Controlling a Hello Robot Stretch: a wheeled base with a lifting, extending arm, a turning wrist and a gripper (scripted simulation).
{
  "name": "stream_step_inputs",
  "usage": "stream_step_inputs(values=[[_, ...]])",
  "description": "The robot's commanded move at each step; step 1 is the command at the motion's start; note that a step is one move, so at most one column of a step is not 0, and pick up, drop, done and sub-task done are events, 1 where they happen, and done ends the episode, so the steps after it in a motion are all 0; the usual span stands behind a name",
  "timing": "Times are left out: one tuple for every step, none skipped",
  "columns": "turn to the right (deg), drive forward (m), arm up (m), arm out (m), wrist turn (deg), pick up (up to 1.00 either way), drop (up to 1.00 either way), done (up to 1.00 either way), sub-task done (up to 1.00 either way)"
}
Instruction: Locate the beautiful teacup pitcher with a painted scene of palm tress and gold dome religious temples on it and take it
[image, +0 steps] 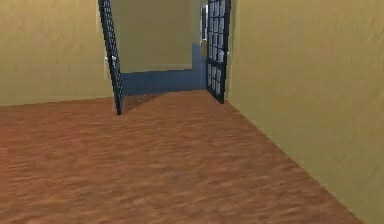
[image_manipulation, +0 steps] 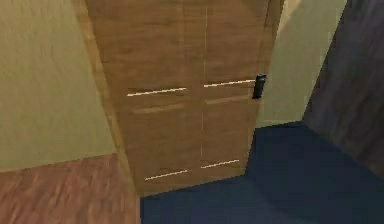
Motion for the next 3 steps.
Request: stream_step_inputs(values=[[0.0,1.0,0.0,0.0,0.0,0.0,0.0,0.0,0.0],[0.0,1.0,0.0,0.0,0.0,0.0,0.0,0.0,0.0],[-3.0,0.0,0.0,0.0,0.0,0.0,0.0,0.0,0.0]])
